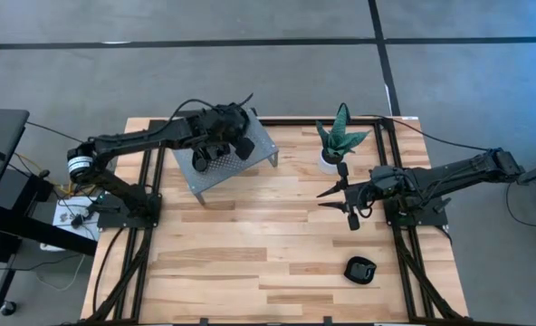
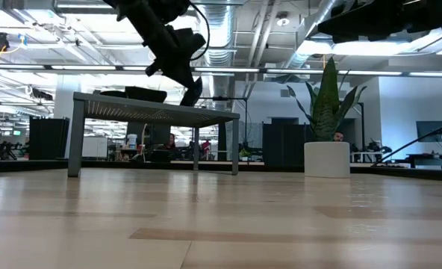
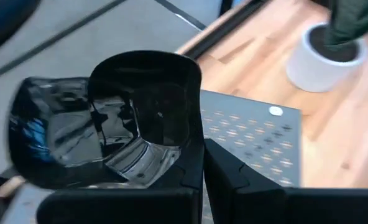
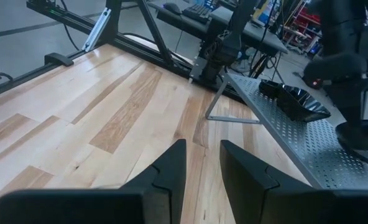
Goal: Pick & Place Mini shaped plates
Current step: Stack the black leaf-shaped plate on the black leaf-shaped plate on the shelf
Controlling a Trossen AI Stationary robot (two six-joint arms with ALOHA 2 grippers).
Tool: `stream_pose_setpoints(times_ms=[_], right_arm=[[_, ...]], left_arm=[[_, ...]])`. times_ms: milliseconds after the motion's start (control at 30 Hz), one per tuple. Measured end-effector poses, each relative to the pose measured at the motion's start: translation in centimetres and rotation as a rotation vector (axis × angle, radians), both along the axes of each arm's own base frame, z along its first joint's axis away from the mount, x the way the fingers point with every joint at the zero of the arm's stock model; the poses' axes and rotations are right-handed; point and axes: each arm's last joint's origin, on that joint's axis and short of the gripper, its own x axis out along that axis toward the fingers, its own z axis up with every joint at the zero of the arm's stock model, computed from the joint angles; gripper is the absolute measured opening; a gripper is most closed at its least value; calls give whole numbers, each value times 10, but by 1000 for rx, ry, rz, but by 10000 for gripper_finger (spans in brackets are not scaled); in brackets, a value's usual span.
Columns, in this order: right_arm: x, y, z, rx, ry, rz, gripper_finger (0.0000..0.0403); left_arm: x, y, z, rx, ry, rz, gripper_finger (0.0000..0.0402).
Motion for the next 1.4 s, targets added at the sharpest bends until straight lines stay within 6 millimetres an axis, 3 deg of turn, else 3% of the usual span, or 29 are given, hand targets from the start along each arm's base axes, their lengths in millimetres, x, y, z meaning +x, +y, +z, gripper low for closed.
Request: stream_pose_setpoints(times_ms=[733, 1067, 1233, 1400], right_arm=[[0, 0, 1, 0, -10, 0, 92], [0, 0, 1, -1, -8, 0, 92], [0, 0, 1, 0, -8, 0, 92], [0, 0, 1, 0, -8, 0, 92]], left_arm=[[18, -48, 4, -14, -48, -200, 8], [-16, -50, 42, 348, 92, -449, 8], [-33, -46, 37, 292, 210, -451, 8], [-24, -44, 26, 270, 247, -465, 8]])
